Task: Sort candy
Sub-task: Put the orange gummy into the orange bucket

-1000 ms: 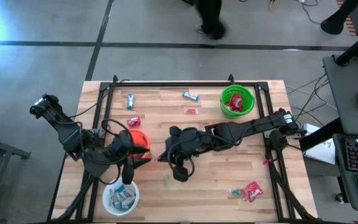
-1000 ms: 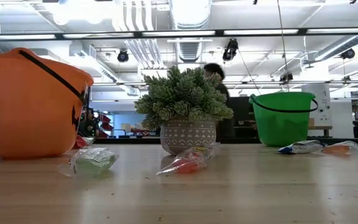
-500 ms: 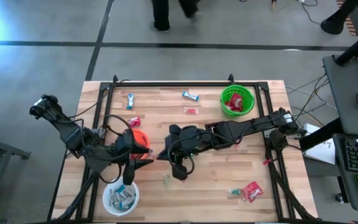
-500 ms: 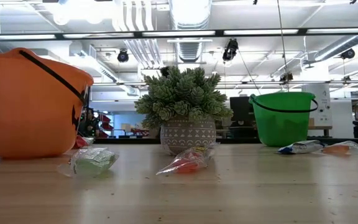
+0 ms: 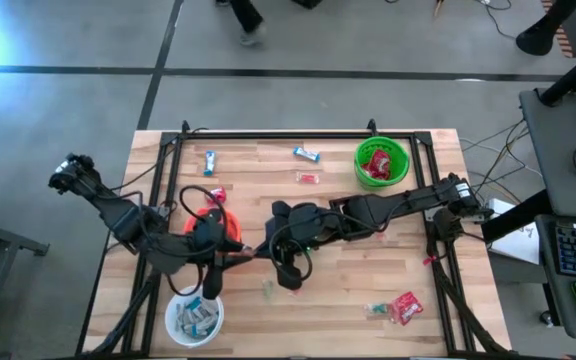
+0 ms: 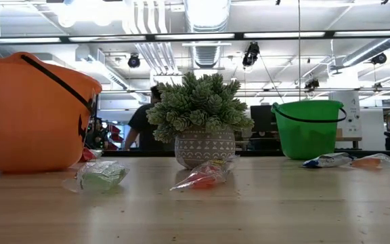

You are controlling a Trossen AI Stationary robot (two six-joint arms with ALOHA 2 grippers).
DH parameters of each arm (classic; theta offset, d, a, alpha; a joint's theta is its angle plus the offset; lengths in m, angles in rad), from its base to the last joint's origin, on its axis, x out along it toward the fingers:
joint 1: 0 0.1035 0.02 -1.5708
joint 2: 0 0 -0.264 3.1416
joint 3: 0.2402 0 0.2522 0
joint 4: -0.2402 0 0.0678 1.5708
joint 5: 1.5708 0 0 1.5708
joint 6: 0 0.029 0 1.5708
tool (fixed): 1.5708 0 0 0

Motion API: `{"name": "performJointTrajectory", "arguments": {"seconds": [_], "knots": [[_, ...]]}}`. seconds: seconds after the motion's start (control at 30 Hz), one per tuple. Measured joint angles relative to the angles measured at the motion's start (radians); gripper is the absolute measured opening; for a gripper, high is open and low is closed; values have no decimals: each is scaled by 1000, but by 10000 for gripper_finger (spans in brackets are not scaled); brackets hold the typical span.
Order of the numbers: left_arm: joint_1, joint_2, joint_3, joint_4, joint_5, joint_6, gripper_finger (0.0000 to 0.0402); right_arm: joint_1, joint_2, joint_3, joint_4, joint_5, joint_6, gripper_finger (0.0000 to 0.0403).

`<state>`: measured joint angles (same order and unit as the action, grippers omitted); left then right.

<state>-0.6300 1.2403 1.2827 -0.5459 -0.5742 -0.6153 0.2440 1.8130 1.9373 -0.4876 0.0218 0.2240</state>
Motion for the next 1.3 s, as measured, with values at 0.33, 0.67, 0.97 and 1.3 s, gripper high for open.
{"name": "performJointTrajectory", "arguments": {"seconds": [0.33,0.67,0.97,1.3], "knots": [[1,1,0,-15,18,31,8,0,1,0,-8,1,-7,13],[26,-13,0,-93,40,35,1,-31,3,1,-10,4,-27,59],[81,-53,-1,-261,53,1,0,-116,-6,3,-8,12,-26,159],[131,-130,-1,-539,67,-125,0,-233,-53,3,-293,6,-79,189]]}}
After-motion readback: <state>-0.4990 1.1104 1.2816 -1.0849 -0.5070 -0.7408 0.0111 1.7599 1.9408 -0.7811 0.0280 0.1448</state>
